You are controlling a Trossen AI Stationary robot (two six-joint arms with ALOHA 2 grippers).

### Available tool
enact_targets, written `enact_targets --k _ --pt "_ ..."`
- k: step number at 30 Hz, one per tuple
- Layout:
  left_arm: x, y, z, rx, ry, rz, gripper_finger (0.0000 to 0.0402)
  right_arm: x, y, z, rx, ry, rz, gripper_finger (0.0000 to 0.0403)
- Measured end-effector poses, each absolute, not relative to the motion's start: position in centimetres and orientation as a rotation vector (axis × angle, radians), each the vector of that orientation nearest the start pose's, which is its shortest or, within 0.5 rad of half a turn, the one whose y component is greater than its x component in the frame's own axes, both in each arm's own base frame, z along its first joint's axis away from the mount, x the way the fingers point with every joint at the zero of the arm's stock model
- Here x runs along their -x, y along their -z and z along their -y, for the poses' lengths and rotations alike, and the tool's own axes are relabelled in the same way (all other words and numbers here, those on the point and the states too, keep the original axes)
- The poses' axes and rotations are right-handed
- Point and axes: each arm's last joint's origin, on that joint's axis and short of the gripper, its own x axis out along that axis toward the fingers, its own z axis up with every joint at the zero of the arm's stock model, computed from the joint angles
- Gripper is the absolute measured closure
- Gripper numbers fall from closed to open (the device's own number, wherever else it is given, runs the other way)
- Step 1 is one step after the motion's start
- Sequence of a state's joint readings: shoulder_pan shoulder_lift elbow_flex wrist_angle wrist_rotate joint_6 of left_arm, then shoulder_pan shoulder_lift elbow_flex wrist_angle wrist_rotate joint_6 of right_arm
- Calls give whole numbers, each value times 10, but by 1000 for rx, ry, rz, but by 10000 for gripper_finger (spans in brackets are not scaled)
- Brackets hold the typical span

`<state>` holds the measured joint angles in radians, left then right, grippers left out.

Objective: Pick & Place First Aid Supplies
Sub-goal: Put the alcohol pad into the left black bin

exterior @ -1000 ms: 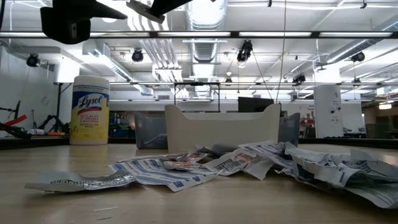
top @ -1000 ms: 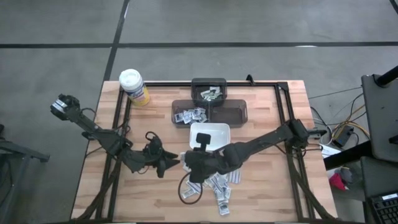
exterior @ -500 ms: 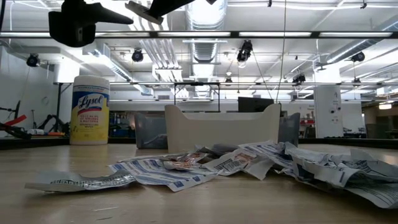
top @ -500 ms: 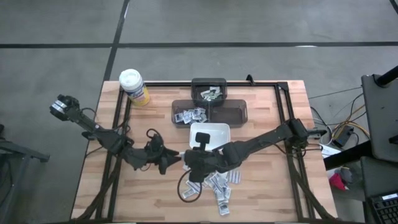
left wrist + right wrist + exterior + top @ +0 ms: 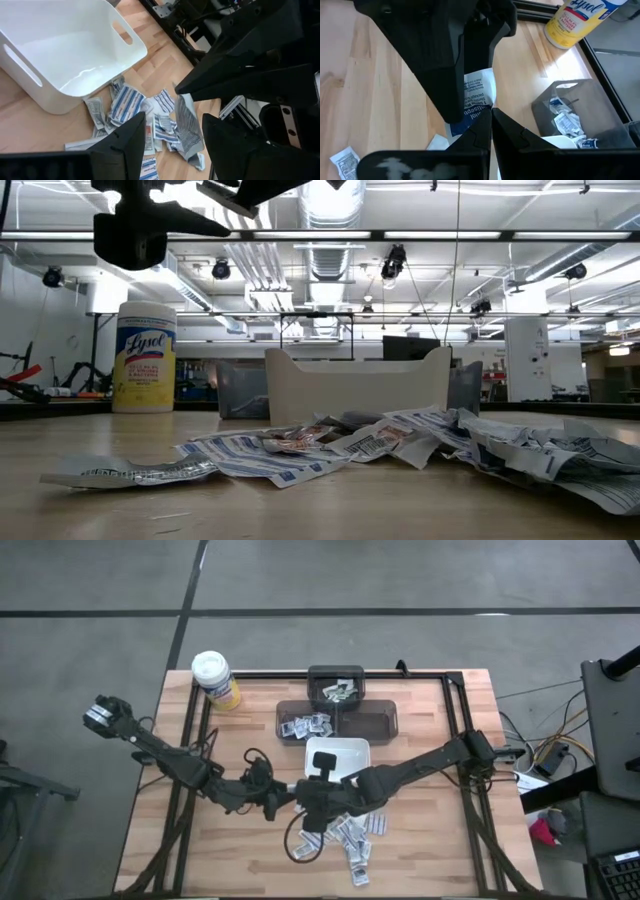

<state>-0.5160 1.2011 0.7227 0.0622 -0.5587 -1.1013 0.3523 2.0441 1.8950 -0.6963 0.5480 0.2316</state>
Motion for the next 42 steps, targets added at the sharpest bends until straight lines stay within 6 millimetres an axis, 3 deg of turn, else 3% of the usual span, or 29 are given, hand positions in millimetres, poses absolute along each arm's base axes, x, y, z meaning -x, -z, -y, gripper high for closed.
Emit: enact_targets --k 9,17,24,30,35,42 --pt "-229 -256 108 870 -237 -273 269 -430 -291 -142 148 266 -739 394" --pt "-230 -253 107 813 -221 -286 391 -430 -291 -142 148 263 -740 394" --pt "-229 -250 106 773 -230 -315 400 -429 -290 -143 132 210 -766 390" --pt "-227 -240 97 725 -318 -396 401 -421 -283 -146 20 110 -902 350" --pt "-226 -232 84 688 -406 -461 401 -403 -274 -144 -43 150 -1104 319" --pt "-235 -234 55 617 -469 -474 401 -372 -267 -155 53 217 -1338 315"
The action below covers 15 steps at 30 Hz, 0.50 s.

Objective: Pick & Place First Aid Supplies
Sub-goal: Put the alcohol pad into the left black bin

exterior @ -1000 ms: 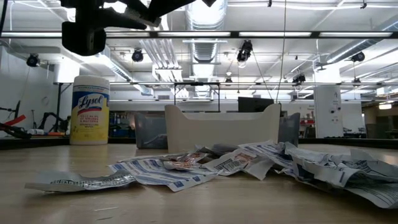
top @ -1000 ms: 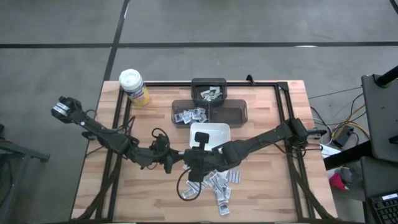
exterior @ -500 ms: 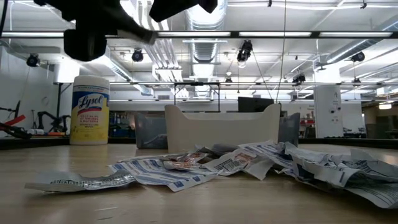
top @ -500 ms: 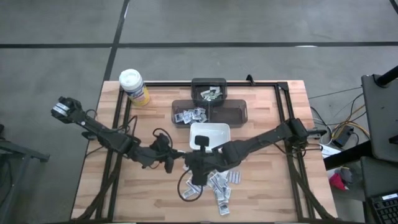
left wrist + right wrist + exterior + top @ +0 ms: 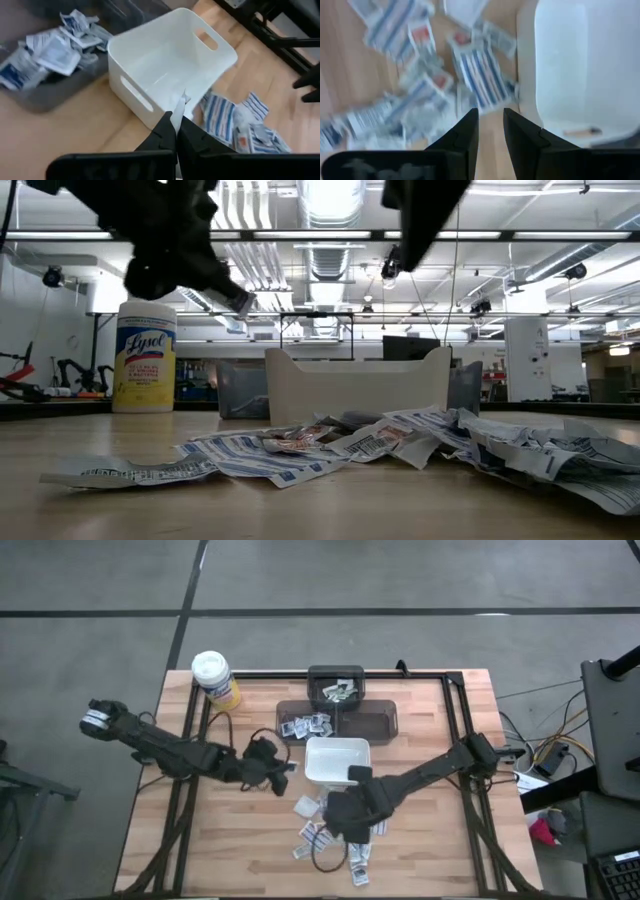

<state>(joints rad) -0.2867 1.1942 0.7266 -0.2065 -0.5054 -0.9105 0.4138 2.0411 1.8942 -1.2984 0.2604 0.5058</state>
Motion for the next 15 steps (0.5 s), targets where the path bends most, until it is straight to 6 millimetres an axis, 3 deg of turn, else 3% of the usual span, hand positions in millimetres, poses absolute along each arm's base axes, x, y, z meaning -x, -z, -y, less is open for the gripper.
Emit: enact_targets --k 8,15 --pt "-253 -268 7 517 -477 -429 401 -352 -277 -172 141 196 -1341 337" --pt "-266 -286 -34 446 -532 -444 401 -320 -306 -149 163 193 -1267 355"
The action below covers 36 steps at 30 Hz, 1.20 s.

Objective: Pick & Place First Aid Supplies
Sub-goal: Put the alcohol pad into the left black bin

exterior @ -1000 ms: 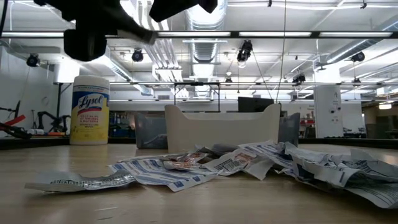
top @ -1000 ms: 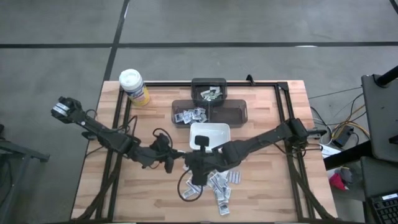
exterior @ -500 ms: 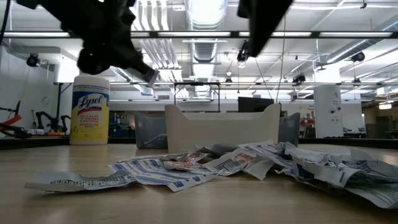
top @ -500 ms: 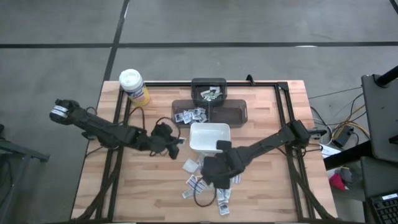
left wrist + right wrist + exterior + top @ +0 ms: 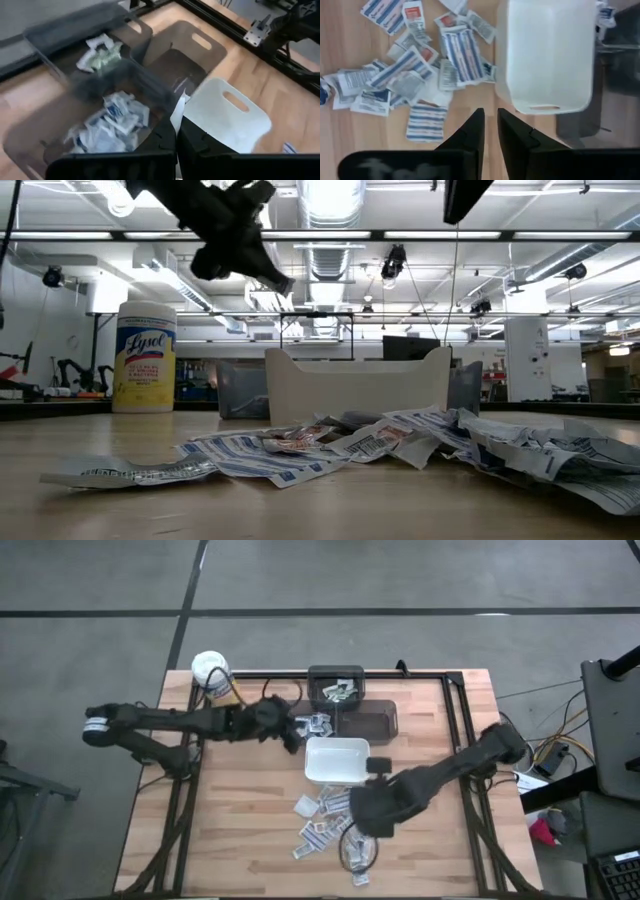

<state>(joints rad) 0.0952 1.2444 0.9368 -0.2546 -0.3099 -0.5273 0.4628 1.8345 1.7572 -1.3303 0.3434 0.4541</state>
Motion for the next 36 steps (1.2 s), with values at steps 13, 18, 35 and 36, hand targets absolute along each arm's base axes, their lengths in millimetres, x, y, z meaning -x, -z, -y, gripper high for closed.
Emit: enact_targets --k 13,18,35,36 --pt "-331 -281 -77 273 -569 -774 401 -228 -335 -98 -63 87 -837 370" --pt "-352 -275 -94 221 -567 -952 401 -196 -329 -83 -127 52 -700 369" --pt "-358 -237 -146 380 -601 -1173 402 -141 -303 -57 -215 3 -507 369" --pt "-357 -236 -148 385 -606 -1178 402 -141 -302 -56 -203 1 -511 369"
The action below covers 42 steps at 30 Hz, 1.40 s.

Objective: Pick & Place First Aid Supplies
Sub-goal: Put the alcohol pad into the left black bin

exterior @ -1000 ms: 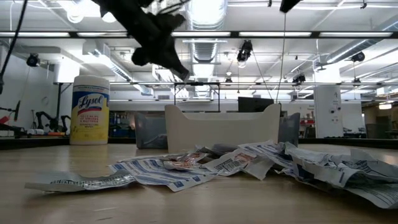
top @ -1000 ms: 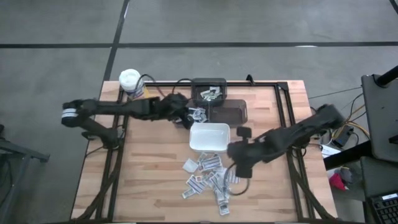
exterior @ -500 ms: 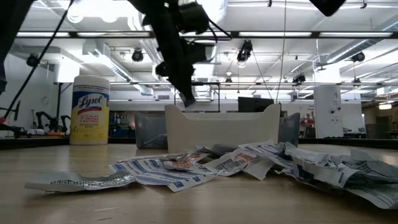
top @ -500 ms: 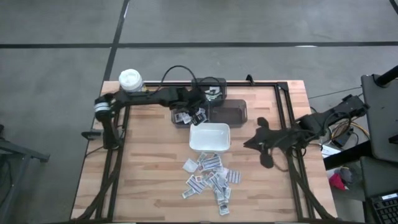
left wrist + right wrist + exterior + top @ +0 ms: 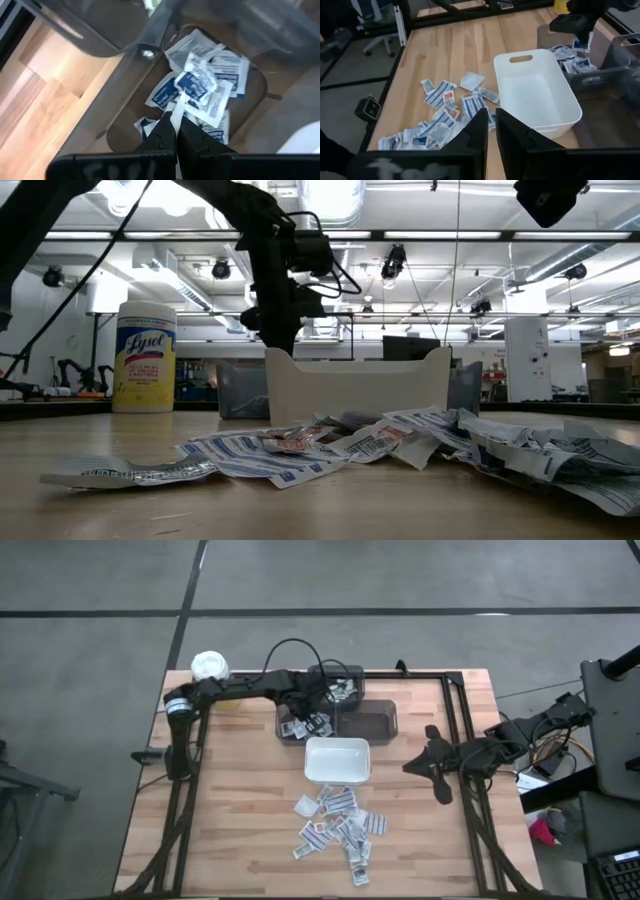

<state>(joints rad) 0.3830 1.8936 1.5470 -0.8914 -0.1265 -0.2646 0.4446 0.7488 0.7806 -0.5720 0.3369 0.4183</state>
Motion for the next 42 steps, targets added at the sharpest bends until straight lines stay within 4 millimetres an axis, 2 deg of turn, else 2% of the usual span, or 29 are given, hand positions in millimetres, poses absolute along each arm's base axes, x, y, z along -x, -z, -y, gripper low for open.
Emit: enact_targets --k 7,15,19,36,42 --pt "-354 -232 -150 424 -631 -1183 402 -136 -305 -54 -128 -31 -486 369" --pt "-354 -232 -150 477 -668 -1165 401 -113 -316 -44 -114 -58 -408 369" --pt "-354 -232 -149 502 -676 -1159 401 -105 -314 -39 -117 -58 -403 369" --pt "-354 -231 -148 528 -665 -1157 401 -83 -261 -28 -223 -49 -280 369" --pt "-354 -231 -148 527 -666 -1157 401 -73 -250 -23 -284 -32 -225 369"
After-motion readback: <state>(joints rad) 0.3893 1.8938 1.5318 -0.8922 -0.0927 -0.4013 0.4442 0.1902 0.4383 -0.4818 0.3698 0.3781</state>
